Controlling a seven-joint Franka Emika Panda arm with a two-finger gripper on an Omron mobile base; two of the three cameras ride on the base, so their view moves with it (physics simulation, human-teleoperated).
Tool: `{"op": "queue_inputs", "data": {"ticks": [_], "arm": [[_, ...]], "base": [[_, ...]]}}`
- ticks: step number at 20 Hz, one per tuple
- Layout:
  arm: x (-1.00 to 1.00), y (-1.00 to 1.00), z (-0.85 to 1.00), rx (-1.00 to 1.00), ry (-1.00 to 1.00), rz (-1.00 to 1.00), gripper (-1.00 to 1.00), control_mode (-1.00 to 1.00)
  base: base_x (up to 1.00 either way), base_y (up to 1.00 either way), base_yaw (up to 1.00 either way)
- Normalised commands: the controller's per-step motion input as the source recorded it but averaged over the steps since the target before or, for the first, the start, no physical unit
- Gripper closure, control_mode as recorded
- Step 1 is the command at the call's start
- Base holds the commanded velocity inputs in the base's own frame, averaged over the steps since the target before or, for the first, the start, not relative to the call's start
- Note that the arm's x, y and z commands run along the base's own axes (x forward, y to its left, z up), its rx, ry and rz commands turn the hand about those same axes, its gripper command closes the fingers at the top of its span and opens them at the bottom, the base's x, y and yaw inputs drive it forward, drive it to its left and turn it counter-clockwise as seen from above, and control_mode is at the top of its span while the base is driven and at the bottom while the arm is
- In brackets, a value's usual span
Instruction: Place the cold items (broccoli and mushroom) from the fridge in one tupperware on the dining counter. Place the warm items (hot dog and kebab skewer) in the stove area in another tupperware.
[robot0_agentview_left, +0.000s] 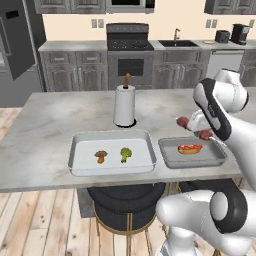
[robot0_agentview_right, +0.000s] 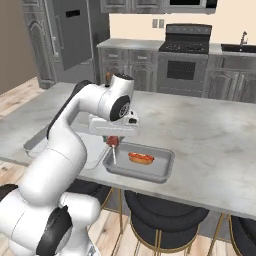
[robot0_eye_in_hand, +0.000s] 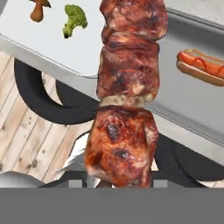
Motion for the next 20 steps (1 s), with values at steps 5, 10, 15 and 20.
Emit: {"op": "queue_inputs", "data": {"ticks": [5, 10, 15, 20], "arm": [[0.29, -0.08, -0.31, -0.05, 0.16, 0.77, 1.0, -1.0], [0.0, -0.29, -0.3, 0.0, -0.02, 0.65, 1.0, -1.0], [0.0, -0.36, -0.25, 0.02, -0.17, 0.48, 1.0, -1.0], [0.16, -0.09, -0.33, 0.03, -0.13, 0.28, 1.0, -1.0]], "base": [[0.0, 0.0, 0.0], [0.0, 0.0, 0.0], [0.0, 0.0, 0.0], [0.0, 0.0, 0.0]]}}
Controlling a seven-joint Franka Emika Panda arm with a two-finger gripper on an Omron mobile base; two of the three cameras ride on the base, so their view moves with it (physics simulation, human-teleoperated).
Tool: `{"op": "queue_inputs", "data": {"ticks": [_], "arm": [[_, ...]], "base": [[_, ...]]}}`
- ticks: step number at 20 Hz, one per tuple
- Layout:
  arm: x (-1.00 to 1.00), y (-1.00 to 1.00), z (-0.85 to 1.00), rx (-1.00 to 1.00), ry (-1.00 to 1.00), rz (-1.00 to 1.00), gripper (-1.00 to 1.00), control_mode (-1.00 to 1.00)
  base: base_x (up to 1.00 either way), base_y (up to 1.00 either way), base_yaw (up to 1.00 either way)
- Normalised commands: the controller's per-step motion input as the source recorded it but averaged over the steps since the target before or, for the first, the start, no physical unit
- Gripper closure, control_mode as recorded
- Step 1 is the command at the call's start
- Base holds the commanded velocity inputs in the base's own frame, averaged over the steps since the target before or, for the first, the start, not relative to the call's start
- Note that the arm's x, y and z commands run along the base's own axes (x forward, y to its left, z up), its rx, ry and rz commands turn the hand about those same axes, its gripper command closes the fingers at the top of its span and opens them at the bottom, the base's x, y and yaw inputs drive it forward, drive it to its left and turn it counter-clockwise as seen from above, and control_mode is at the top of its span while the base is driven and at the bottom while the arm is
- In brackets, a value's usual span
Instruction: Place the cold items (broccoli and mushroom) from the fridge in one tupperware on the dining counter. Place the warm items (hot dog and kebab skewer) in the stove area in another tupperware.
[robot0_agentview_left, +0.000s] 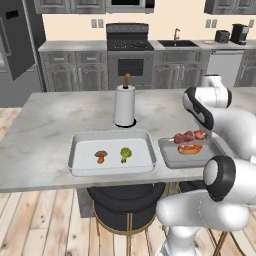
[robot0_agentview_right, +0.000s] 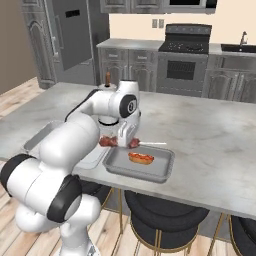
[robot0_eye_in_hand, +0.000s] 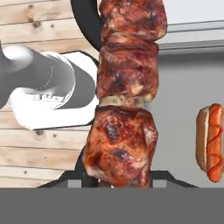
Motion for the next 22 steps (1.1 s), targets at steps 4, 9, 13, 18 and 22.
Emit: {"op": "queue_inputs", "data": {"ticks": [4, 9, 13, 18, 22], "arm": [[0.2, 0.0, -0.48, 0.0, -0.19, 0.22, 1.0, -1.0], [0.15, -0.14, -0.39, 0.0, -0.09, 0.16, 1.0, -1.0], [0.05, -0.26, -0.31, 0.0, -0.03, 0.05, 1.0, -1.0], [0.35, -0.21, -0.2, 0.0, 0.0, -0.01, 1.0, -1.0], [0.5, -0.1, -0.19, 0.0, 0.0, -0.02, 1.0, -1.0]], "base": [[0.0, 0.0, 0.0], [0.0, 0.0, 0.0], [0.0, 0.0, 0.0], [0.0, 0.0, 0.0], [0.0, 0.0, 0.0]]}}
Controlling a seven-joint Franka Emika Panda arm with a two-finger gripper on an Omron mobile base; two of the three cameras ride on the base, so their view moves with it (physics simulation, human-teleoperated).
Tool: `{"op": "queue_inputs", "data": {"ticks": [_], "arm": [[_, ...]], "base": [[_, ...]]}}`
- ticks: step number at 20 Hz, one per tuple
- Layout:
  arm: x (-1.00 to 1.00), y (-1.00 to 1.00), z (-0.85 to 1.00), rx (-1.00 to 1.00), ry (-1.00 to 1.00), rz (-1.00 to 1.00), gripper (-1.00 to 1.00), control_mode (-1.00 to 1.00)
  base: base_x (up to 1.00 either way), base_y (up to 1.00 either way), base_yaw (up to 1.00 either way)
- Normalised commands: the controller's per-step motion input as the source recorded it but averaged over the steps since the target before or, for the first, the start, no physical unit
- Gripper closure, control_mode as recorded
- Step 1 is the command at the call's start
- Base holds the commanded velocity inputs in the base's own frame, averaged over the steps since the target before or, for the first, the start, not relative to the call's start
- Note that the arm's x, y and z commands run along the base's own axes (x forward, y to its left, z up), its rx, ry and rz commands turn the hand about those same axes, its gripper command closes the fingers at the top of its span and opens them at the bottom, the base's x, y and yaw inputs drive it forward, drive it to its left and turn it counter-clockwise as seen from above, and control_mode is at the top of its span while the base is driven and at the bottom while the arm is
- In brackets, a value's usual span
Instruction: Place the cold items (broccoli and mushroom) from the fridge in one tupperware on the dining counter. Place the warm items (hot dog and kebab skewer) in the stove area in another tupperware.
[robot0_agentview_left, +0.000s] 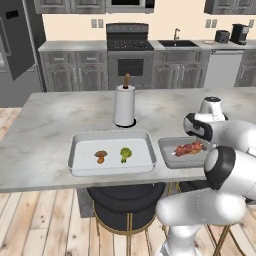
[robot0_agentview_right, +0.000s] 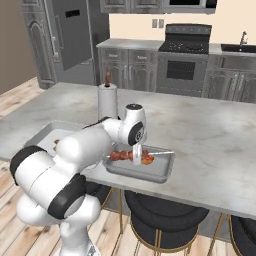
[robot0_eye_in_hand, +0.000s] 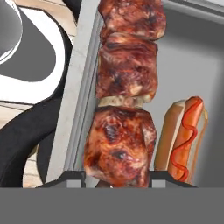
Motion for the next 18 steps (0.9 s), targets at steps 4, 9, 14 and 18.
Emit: {"op": "queue_inputs", "data": {"ticks": [4, 9, 14, 18], "arm": [[0.41, -0.08, -0.21, 0.0, 0.0, 0.0, 1.0, -1.0], [0.29, -0.1, -0.26, 0.0, 0.0, 0.0, 1.0, -1.0], [0.24, -0.06, -0.29, 0.0, 0.0, 0.0, 1.0, -1.0], [0.13, 0.0, -0.28, 0.0, 0.0, 0.0, 1.0, -1.0]], "base": [[0.0, 0.0, 0.0], [0.0, 0.0, 0.0], [0.0, 0.0, 0.0], [0.0, 0.0, 0.0]]}}
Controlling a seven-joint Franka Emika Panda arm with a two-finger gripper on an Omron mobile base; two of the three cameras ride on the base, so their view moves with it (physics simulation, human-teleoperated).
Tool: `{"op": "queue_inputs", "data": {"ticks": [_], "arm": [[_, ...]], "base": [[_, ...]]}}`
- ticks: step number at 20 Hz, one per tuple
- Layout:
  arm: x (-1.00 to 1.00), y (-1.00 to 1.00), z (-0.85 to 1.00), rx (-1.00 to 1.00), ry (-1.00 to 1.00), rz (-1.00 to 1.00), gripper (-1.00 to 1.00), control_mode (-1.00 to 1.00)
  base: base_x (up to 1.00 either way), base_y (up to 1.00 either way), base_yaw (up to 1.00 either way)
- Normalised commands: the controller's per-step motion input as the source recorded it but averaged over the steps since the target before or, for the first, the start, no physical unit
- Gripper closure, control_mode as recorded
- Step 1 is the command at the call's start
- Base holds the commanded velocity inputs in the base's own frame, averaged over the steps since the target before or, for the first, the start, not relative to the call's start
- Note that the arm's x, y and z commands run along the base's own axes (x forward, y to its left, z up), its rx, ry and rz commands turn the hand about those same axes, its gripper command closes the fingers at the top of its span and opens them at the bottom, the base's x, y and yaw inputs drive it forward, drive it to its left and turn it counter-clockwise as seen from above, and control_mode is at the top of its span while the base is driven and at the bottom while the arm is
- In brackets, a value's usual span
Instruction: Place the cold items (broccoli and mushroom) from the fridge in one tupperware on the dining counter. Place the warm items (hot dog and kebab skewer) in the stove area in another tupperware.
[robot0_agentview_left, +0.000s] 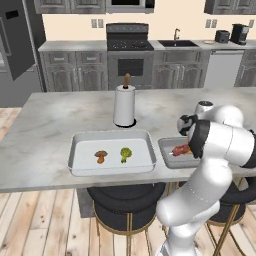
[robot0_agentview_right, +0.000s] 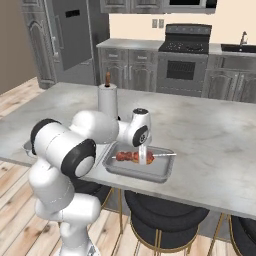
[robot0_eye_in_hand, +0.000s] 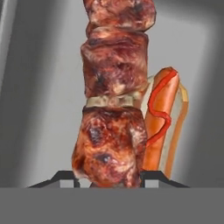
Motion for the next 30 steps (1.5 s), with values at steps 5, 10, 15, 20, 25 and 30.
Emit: {"op": "queue_inputs", "data": {"ticks": [5, 10, 15, 20, 25, 30], "arm": [[0.05, -0.01, -0.23, 0.0, 0.0, 0.0, 1.0, -1.0], [0.0, 0.0, -0.27, 0.0, 0.0, 0.0, 1.0, -1.0], [0.0, 0.0, -0.27, 0.0, 0.0, 0.0, -1.0, -1.0], [-0.07, 0.0, -0.14, 0.0, 0.0, 0.0, -1.0, -1.0], [-0.34, 0.01, -0.01, 0.0, 0.0, 0.0, -1.0, -1.0], [-0.49, 0.01, 0.06, 0.0, 0.0, -0.03, -1.0, -1.0]], "base": [[0.0, 0.0, 0.0], [0.0, 0.0, 0.0], [0.0, 0.0, 0.0], [0.0, 0.0, 0.0], [0.0, 0.0, 0.0], [0.0, 0.0, 0.0]]}}
